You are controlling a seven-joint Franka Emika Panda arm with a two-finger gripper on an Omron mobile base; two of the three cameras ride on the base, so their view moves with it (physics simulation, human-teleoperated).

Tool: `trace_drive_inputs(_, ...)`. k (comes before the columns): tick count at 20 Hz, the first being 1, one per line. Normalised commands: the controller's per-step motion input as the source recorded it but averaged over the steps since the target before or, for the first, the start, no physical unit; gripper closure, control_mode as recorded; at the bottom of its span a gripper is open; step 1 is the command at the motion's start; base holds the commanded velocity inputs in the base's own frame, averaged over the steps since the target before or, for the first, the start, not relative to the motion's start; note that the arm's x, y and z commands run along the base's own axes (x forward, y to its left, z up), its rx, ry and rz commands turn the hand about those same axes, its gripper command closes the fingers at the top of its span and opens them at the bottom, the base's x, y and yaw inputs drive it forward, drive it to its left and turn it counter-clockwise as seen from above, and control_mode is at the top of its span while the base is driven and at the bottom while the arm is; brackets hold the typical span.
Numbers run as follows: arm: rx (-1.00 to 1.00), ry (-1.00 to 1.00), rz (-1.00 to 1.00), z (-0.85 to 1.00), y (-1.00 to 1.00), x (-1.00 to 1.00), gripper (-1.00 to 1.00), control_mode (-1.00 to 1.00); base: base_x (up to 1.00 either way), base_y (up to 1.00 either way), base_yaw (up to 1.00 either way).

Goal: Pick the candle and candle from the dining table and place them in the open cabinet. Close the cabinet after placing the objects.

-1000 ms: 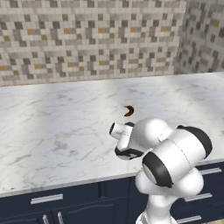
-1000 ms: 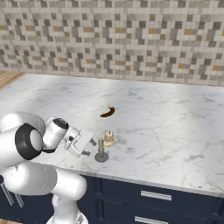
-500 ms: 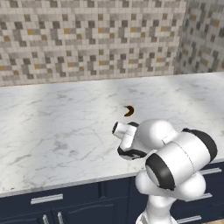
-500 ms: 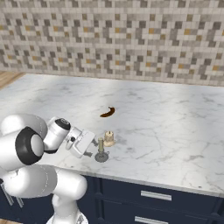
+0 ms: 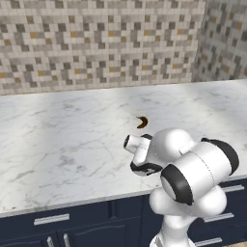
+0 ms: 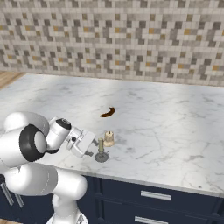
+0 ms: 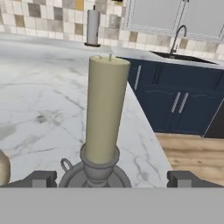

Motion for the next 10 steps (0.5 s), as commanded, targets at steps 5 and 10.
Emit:
trace_drive_inputs(5, -0.03, 0.00, 0.00, -0.17, 0.00, 0.09, -1.00, -1.00, 0.00, 0.00, 0.00)
trace_drive_inputs(10, -0.02, 0.00, 0.00, -0.14, 0.00, 0.02, -1.00, -1.00, 0.00, 0.00, 0.00)
